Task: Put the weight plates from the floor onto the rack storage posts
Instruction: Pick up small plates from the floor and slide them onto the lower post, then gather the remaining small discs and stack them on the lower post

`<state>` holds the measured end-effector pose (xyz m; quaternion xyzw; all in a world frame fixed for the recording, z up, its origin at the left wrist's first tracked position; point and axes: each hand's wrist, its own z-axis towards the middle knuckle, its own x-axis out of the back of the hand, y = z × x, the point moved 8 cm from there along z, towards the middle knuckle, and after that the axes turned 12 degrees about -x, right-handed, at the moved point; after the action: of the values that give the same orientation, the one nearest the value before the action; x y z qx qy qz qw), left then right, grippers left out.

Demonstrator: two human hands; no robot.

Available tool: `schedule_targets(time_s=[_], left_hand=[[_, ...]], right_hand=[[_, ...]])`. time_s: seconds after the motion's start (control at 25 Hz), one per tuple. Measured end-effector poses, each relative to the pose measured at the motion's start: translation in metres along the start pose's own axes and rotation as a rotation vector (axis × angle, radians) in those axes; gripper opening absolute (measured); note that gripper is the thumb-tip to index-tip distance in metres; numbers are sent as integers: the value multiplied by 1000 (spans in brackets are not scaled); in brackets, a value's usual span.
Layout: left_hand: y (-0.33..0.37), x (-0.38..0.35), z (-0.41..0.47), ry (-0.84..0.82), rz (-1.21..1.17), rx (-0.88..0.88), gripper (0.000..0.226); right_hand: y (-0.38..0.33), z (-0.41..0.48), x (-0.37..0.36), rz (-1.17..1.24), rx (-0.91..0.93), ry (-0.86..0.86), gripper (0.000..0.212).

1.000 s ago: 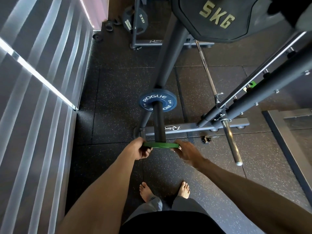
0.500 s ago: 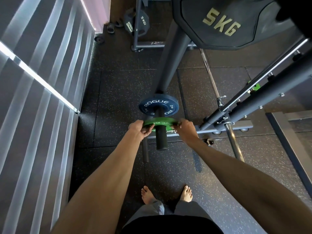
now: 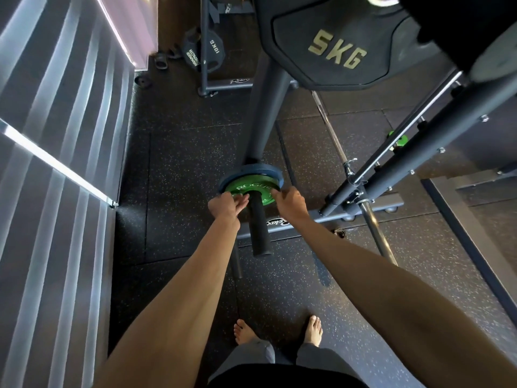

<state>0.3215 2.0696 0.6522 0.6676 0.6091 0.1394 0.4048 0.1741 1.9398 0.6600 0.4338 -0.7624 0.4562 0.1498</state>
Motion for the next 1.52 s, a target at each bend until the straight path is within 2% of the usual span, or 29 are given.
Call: schedule_targets(time_s=[0.08,0.2,0.28,0.36,0.48,0.6,0.8,1.0,1.2,1.52], left_hand=[[-11,-7,-9,-63,169,-62,37],[-20,-36,-47,-157,568,-346,23],[-47,-67,-76,-280,729,-445,20],[-92,-97,-103,-412,902,-448,16],[-177,-134,-147,-650,1182,-332,14],[-265,-164,-203,-797,1402,-244,17],[-401,-232,-285,-1060,1675,-298,18],[-498,-291,-358,-1404,2002,-473,24],[-572,-358,-363,-1566,2154,-458,25],[-632,-526,-330,-1581,2212,-414,29]], right_hand=[[19,-10,7,-58,17,-7,49],[52,-23,36,-113,17,4,41],[81,-31,65,-152,11,-21,38],[125,-36,97,-181,-8,-38,35],[211,-41,145,-140,-103,-42,31],[305,-52,199,-102,-192,-26,30],[458,-71,287,-99,-335,42,33],[572,-76,343,-92,-491,31,36],[626,-31,396,-124,-511,-14,35],[642,122,515,-128,-499,-27,36]])
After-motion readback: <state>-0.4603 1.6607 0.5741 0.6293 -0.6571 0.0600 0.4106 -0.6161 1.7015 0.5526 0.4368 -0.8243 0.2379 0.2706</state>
